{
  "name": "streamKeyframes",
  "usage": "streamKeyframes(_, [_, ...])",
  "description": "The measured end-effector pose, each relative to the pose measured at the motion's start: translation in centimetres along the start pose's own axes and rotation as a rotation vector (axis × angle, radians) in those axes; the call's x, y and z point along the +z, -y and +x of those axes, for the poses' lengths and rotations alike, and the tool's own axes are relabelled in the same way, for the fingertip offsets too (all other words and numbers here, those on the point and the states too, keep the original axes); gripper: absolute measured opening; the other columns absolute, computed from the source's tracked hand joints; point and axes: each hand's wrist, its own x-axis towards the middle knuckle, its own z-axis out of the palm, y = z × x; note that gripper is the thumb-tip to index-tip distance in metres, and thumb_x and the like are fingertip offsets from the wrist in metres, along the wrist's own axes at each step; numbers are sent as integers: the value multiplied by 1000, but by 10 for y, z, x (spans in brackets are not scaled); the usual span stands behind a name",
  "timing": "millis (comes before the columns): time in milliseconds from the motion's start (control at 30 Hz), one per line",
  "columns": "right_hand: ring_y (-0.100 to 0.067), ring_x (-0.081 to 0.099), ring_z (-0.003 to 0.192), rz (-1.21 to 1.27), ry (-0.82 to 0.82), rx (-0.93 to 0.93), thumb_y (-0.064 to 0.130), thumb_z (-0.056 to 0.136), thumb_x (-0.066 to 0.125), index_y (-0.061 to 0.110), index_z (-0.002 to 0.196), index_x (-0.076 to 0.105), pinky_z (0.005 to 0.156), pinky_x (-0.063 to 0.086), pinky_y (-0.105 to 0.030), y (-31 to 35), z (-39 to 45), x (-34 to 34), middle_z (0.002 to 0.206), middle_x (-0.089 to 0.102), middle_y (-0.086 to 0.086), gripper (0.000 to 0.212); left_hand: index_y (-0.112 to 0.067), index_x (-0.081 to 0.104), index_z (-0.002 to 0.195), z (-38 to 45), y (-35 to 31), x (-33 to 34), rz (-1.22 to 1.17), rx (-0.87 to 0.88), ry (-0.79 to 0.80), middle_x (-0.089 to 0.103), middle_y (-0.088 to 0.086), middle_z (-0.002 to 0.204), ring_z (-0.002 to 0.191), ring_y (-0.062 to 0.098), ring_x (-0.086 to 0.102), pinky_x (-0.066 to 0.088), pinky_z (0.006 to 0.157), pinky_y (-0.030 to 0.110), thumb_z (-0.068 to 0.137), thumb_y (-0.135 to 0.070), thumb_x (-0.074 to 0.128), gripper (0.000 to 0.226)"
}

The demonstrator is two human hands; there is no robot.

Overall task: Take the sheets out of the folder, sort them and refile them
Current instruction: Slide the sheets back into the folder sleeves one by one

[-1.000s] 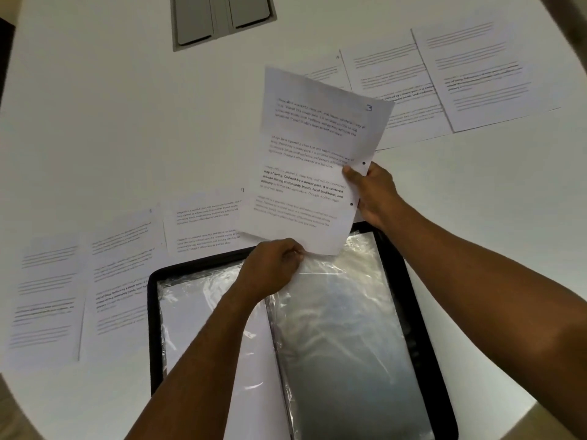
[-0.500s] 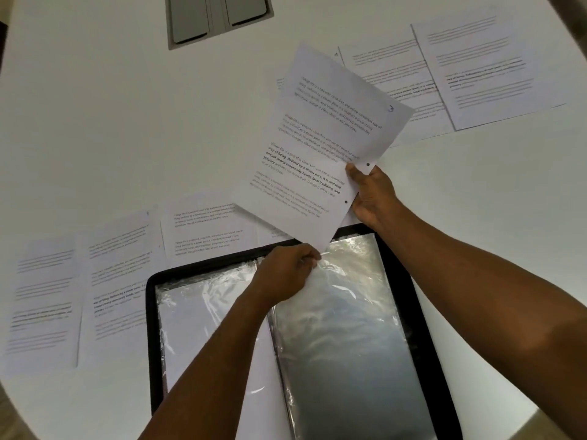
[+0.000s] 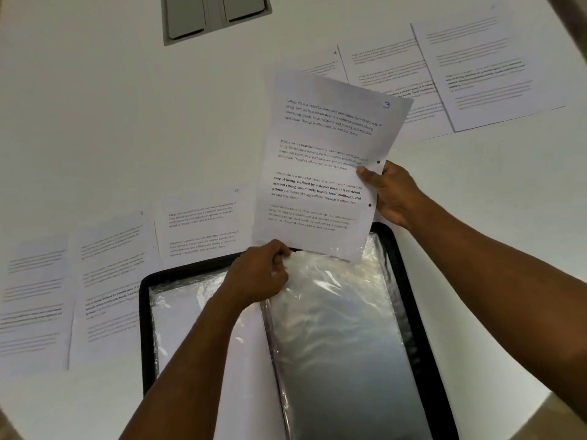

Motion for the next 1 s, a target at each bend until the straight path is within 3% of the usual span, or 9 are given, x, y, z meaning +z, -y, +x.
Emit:
streamKeyframes(167, [-27,68,106,-164,54,48,11,88,69,8,123,62,89,55,-46,2,6,-3,117,69,-10,36,-25,67,94,3,13,-6,-3,-46,-28,68,-10,90,78,6,63,56,76,31,89,-16,59,13])
streamKeyframes(300, [-25,68,103,-260,34,72,11,88,69,9,124,62,89,56,-46,4,12,2,117,69,-10,36,-25,66,92,7,7,-6,-37,-21,-38,66,-10,90,80,6,61,52,73,25,91,-16,59,11])
streamKeyframes(500, [-24,67,105,-455,165,153,12,87,71,11,128,60,91,55,-44,6,12,5,117,69,-7,43,-20,61,92,11,3,-1,-81,-31,-7,64,-9,87,79,10,60,44,66,18,92,-14,56,8])
streamKeyframes(667, [-23,67,100,-525,44,90,10,86,72,12,125,61,85,56,-40,15,19,-1,115,69,-6,40,-23,61,94,8,8,-2,-130,-33,-20,63,-9,82,73,7,59,45,65,18,90,-11,58,13])
streamKeyframes(1000, [-21,68,97,-724,284,243,9,87,69,11,126,59,78,57,-32,24,23,5,113,69,-6,40,-22,59,100,11,17,-11,-196,-12,26,67,-3,85,82,15,64,51,78,22,86,-1,60,25])
